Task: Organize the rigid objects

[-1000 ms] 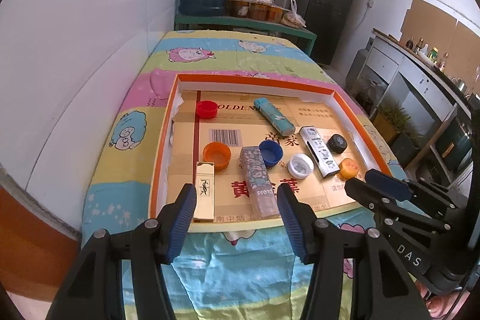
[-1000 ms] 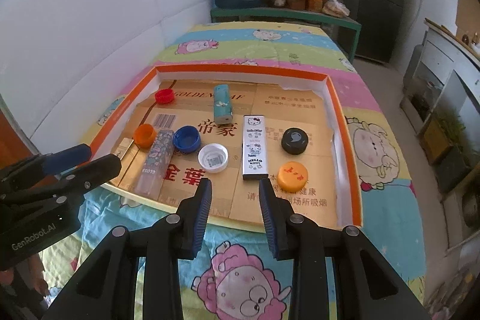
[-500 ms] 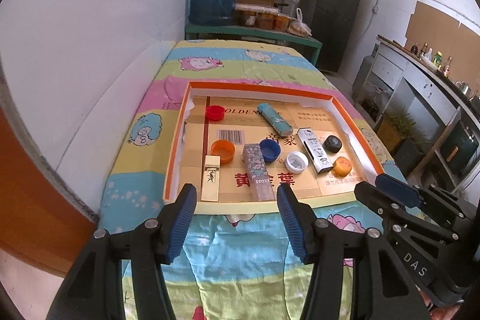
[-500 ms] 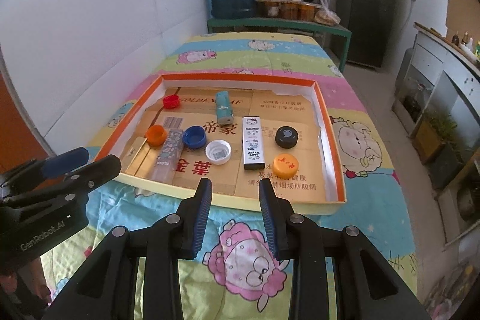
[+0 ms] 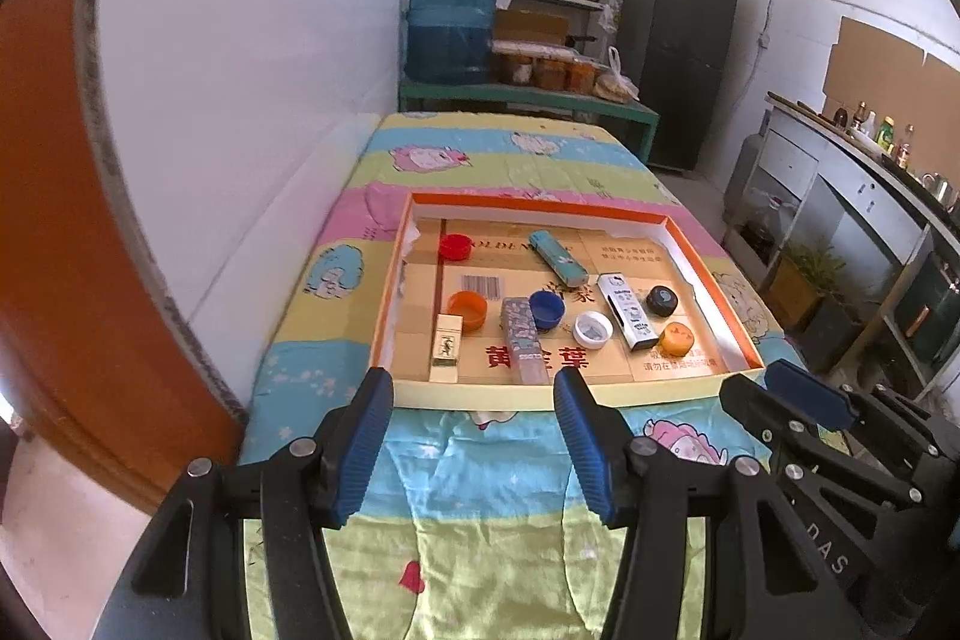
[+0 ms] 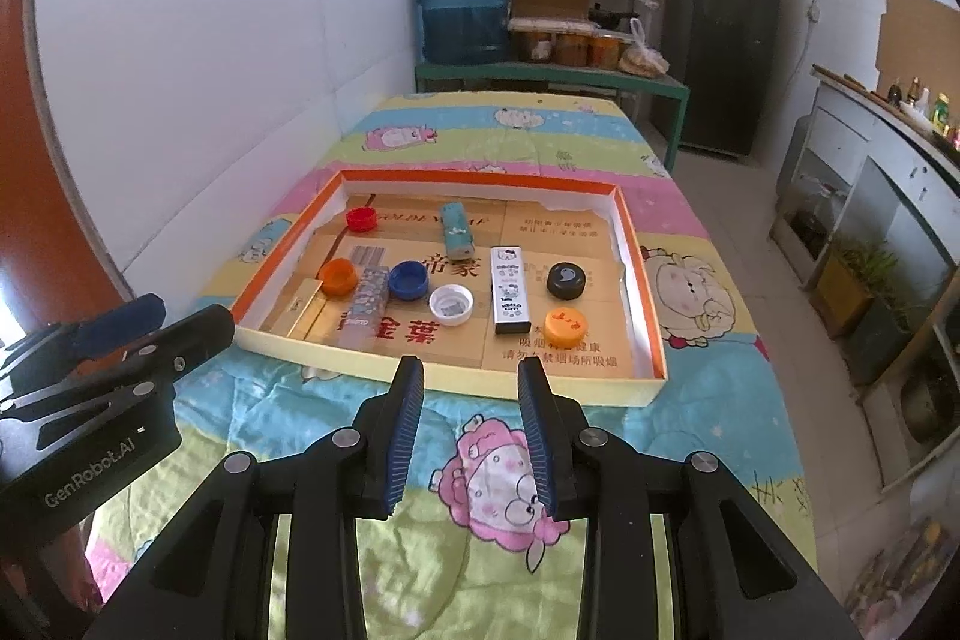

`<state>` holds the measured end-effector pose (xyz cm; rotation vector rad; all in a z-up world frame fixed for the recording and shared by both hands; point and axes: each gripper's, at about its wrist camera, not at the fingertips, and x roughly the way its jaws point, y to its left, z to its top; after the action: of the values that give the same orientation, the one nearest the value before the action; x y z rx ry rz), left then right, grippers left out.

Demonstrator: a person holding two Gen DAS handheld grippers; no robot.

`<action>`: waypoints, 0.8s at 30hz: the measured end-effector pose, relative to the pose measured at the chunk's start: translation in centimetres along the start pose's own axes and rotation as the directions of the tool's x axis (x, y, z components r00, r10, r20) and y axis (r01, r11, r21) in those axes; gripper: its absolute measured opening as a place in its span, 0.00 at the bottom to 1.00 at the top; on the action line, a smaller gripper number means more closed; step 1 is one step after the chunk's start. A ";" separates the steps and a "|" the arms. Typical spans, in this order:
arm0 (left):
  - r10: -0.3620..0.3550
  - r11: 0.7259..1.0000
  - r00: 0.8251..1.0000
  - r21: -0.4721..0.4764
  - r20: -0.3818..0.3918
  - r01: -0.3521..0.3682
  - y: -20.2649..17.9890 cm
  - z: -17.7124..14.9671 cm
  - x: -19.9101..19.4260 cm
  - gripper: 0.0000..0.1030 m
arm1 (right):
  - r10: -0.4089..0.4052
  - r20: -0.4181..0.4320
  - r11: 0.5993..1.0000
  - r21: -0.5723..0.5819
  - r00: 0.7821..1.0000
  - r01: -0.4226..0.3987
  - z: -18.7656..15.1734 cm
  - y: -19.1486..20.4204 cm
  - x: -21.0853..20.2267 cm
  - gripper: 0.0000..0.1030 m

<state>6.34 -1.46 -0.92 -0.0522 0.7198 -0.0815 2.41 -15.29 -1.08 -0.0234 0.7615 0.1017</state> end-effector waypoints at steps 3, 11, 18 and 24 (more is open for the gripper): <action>0.047 0.999 0.999 0.009 0.009 -0.047 -0.3 -0.3 -0.8 0.54 | -0.002 0.009 1.000 0.005 1.000 0.002 -0.2 0.1 -0.9 0.32; 0.044 0.999 0.997 -0.002 0.068 -0.044 -0.7 -0.7 -3.8 0.54 | -0.013 0.052 1.000 0.011 0.999 0.012 -0.7 0.3 -4.3 0.33; 0.075 0.997 0.989 0.019 0.131 -0.078 -1.3 -0.6 -7.2 0.54 | -0.042 0.098 0.999 0.019 0.994 0.041 -0.6 0.6 -6.9 0.44; 0.041 0.999 0.989 0.025 0.143 -0.045 -1.4 -0.8 -8.9 0.54 | -0.090 0.134 0.996 0.010 0.987 0.089 -0.5 1.5 -8.9 0.51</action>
<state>-0.90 -2.02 4.38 -0.0150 0.5768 -0.0462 -4.52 -14.60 4.69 -0.0464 0.6252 0.0157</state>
